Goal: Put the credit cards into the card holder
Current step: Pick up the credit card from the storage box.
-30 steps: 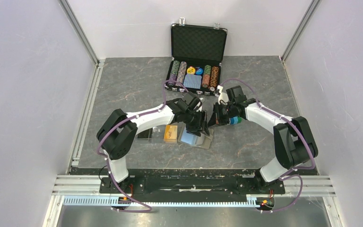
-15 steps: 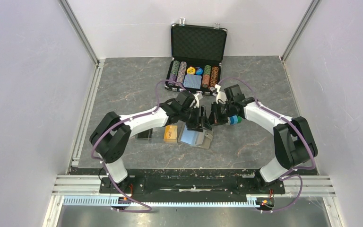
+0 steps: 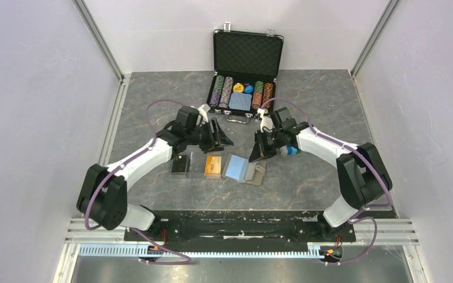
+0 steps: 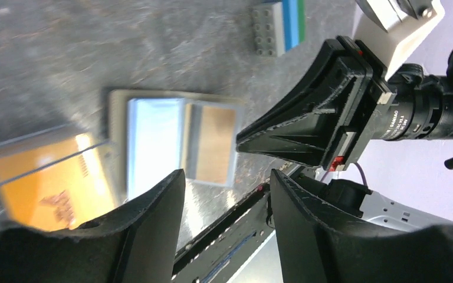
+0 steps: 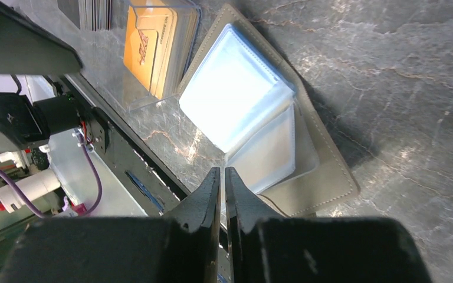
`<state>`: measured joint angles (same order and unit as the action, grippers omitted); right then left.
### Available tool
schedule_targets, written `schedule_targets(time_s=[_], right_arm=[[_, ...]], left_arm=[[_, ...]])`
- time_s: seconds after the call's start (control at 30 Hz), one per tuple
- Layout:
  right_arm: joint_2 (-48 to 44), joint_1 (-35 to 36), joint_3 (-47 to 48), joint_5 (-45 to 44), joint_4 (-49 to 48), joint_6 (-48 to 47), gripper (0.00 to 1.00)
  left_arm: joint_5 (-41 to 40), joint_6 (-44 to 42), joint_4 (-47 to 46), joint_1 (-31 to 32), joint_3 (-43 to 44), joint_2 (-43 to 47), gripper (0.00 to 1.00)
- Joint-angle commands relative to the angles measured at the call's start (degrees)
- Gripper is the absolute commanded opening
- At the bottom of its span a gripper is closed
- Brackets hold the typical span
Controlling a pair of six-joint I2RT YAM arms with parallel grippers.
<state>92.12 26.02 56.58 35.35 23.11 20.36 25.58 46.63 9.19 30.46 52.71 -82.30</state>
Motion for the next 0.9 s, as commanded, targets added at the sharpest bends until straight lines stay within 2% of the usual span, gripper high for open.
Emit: schedule_targets(time_s=[0.0, 0.13, 0.3, 0.87], right_arm=[[1.30, 2.15, 3.21, 0.51, -1.57, 1.35, 0.10], [2.49, 3.97, 4.50, 0.62, -1.79, 2.09, 0.14], [4.25, 5.89, 6.36, 1.46, -2.76, 3.28, 0.20], [6.36, 8.51, 8.46, 1.82, -3.96, 5.13, 0.31]], left_arm=[[-2.34, -6.46, 12.17, -4.33, -0.85, 5.47, 0.61], [-8.14, -12.71, 23.25, -7.22, -0.57, 7.68, 0.57], [-13.09, -17.48, 29.70, -7.47, 0.64, 5.75, 0.55], [-10.79, -16.23, 27.06, -7.45, -1.60, -1.07, 0.52]])
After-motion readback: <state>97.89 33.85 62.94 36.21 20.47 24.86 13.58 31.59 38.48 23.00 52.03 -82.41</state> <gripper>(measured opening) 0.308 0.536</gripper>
